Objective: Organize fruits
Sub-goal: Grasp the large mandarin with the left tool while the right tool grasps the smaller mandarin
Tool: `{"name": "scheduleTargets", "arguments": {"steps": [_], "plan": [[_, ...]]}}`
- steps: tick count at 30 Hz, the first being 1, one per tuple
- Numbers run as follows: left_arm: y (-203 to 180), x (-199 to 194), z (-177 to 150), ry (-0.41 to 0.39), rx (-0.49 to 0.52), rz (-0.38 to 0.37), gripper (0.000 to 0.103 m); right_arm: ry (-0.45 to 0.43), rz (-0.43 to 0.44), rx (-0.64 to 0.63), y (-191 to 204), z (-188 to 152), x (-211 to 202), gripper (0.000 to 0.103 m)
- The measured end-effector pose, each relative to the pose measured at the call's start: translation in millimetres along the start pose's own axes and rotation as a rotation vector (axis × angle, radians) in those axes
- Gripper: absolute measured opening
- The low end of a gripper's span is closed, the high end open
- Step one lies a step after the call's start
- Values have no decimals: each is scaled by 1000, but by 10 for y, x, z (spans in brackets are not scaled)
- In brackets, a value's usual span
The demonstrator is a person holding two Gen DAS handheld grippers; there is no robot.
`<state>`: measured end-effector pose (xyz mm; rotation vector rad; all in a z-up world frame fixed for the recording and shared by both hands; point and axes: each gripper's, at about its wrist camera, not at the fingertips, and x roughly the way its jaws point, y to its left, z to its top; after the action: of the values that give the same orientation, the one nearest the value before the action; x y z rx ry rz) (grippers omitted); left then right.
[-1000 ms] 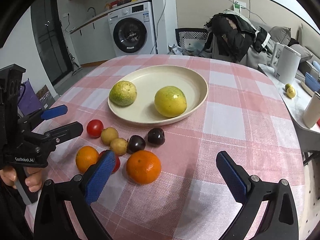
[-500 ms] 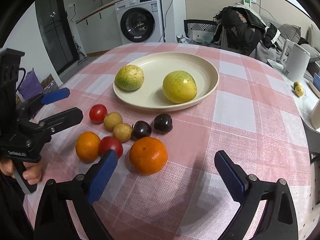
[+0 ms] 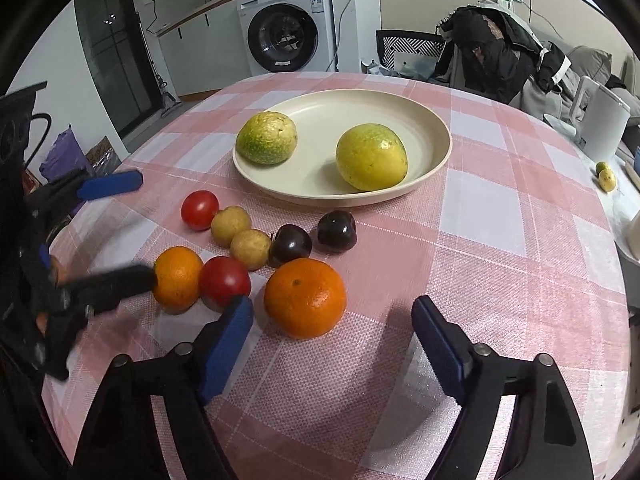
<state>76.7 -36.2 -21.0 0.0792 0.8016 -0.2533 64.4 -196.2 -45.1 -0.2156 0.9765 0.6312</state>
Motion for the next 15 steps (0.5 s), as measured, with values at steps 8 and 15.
{"name": "scheduleTargets", "arguments": {"steps": [8,15], "plan": [[-14,70,-63,55,5,-72,99,6,18,-18,54,-14,8,64],[-87,153,-117,93,33,-83,80,2,15,-33,108,-33,3,54]]}}
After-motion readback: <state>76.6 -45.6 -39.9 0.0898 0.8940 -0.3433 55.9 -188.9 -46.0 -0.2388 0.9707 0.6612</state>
